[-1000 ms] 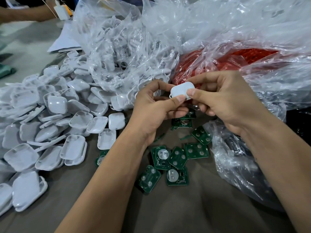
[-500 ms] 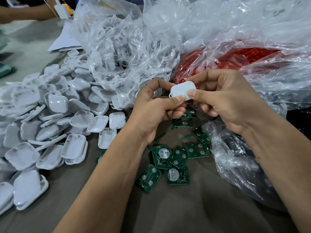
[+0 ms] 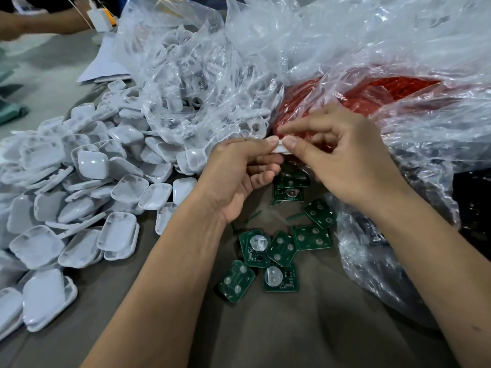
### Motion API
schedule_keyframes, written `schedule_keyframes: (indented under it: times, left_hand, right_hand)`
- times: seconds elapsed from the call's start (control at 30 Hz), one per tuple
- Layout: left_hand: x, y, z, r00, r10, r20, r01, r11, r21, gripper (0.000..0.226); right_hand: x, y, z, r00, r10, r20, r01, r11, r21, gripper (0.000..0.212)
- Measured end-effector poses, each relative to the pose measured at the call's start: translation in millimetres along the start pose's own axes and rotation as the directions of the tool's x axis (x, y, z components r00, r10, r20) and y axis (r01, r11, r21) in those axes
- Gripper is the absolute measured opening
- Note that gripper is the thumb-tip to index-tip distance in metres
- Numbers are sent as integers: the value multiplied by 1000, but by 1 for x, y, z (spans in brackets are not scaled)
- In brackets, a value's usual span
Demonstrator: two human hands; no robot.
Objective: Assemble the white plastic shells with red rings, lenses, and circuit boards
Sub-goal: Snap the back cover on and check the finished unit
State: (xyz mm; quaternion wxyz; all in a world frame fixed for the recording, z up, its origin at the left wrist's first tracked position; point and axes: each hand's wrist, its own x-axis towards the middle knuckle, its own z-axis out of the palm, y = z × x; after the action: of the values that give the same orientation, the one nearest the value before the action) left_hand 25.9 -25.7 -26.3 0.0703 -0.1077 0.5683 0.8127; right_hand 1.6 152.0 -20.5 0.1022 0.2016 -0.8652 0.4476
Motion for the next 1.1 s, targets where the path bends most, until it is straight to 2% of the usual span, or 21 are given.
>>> schedule_keyframes:
  times: [0.1, 0.13, 0.2, 0.27, 0.3, 0.4, 0.47, 0.67, 0.97, 1.1]
  left_hand:
    - [0, 0, -1, 1000, 27, -12, -26, 999, 29, 24]
    - [1, -1, 0, 999, 42, -24, -40, 998, 56, 29]
    - [1, -3, 2, 996, 82, -47, -78, 994, 78, 31]
    - [2, -5, 5, 990, 129, -61, -126, 990, 57, 24]
    - [2, -6, 6, 986, 152, -64, -149, 987, 54, 21]
    - [2, -6, 6, 981, 186, -58, -185, 983, 13, 19]
    - [1, -6, 7, 983, 178, -45, -180, 983, -29, 20]
    - [2, -5, 6, 983, 173, -58, -176, 983, -53, 16]
    - [3, -7, 5, 977, 213, -29, -214, 975, -65, 13]
    - [4, -8, 5, 971, 235, -41, -238, 968, -76, 18]
  right_hand:
    - [-1, -1, 3, 995, -101, 14, 101, 995, 15, 16]
    - [-1, -1, 3, 998, -67, 22, 65, 995, 77, 14]
    - [-1, 0, 2, 992, 112, 52, -122, 951, 283, 10]
    - [1, -2, 1, 943, 303, 134, -329, 803, 498, 12]
    - [2, -3, 0, 919, 353, 178, -390, 731, 560, 13]
    - [3, -7, -4, 880, 372, 294, -467, 571, 675, 15]
    - [2, -9, -7, 860, 362, 359, -505, 511, 695, 17]
    - [3, -9, -9, 835, 357, 418, -549, 503, 668, 19]
    - [2, -11, -9, 854, 341, 393, -520, 512, 684, 16]
    - [2, -10, -7, 866, 338, 367, -499, 545, 674, 18]
